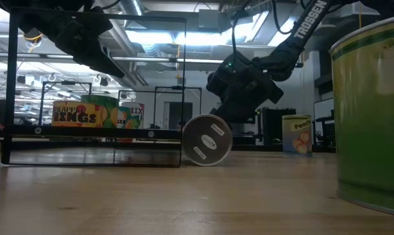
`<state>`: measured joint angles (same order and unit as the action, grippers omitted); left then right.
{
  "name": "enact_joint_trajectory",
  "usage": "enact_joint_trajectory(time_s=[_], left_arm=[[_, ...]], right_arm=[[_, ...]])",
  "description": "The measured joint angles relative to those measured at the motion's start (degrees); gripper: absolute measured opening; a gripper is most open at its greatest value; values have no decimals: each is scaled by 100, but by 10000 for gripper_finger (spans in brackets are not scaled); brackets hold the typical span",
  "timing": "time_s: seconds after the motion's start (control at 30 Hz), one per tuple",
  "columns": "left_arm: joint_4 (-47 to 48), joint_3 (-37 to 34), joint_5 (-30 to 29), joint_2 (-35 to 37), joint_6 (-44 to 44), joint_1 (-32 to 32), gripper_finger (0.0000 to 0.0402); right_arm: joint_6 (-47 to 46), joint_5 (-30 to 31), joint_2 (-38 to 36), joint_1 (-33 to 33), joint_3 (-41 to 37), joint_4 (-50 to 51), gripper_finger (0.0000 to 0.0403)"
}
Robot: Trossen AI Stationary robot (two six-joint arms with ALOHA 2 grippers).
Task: Pick and place cans onto a shelf
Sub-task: Put the canned cherries on the shelf
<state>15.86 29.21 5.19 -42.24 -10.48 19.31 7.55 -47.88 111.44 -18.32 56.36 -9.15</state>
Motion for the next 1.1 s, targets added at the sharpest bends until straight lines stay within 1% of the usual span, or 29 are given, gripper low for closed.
enact_joint_trajectory(time_s=[0.3, 0.7, 1.1], left_arm=[[0, 0, 2, 0, 0, 0, 89], [0, 0, 0, 0, 0, 0, 89], [0, 0, 0, 0, 0, -1, 89]], right_arm=[[18, -72, 0, 116, 0, 69, 144], [43, -50, 0, 207, 0, 79, 84], [44, -41, -2, 205, 0, 81, 48]])
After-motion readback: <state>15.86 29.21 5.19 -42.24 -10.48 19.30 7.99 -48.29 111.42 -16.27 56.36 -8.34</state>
